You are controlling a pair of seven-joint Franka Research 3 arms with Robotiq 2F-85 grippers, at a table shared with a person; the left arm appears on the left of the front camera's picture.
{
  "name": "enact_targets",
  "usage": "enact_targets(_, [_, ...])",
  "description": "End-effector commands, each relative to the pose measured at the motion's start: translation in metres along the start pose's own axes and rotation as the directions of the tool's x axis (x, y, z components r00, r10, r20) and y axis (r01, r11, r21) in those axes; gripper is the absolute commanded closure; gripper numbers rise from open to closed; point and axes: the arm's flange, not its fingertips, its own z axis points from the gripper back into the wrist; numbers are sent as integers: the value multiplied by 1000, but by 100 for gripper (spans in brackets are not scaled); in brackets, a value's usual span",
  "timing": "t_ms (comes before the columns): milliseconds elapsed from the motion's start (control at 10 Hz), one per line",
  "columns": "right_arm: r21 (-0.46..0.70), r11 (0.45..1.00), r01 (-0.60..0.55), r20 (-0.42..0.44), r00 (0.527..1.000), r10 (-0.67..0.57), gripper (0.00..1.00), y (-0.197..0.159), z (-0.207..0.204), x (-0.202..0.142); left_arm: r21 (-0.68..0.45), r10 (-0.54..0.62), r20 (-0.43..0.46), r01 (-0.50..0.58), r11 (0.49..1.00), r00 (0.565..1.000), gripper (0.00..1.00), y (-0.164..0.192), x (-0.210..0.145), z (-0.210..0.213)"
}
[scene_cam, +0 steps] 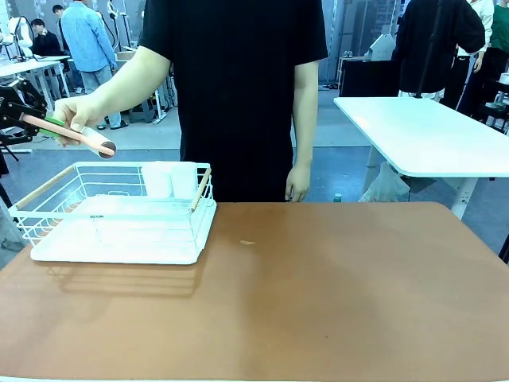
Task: Clean the table.
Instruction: Pick up the Lint Roller when the human hands it over, then clean the table with the Lint Roller when the human lifts the Dish drying rack.
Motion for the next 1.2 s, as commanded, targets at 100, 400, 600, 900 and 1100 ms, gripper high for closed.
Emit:
enact_targets(100, [16, 1000, -4, 3, 1000, 4, 0, 3, 0, 1, 0, 0, 0, 0, 1000, 1000, 91, 0, 0, 0])
enact_targets(400, [16, 1000, -4, 3, 1000, 4, 0, 3, 0, 1, 0, 0, 0, 0, 1000, 1000, 91, 0, 0, 0])
enact_targets(600, [16, 1000, -4, 3, 1000, 4, 0, 3, 0, 1, 0, 0, 0, 0, 1000, 1000, 91, 0, 0, 0])
enact_targets(900, [16, 1000, -4, 3, 1000, 4, 0, 3, 0, 1, 0, 0, 0, 0, 1000, 1000, 91, 0, 0, 0])
enact_targets(1100, [16, 1000, -4, 3, 1000, 4, 0, 3, 0, 1, 0, 0, 0, 0, 1000, 1000, 91, 0, 0, 0])
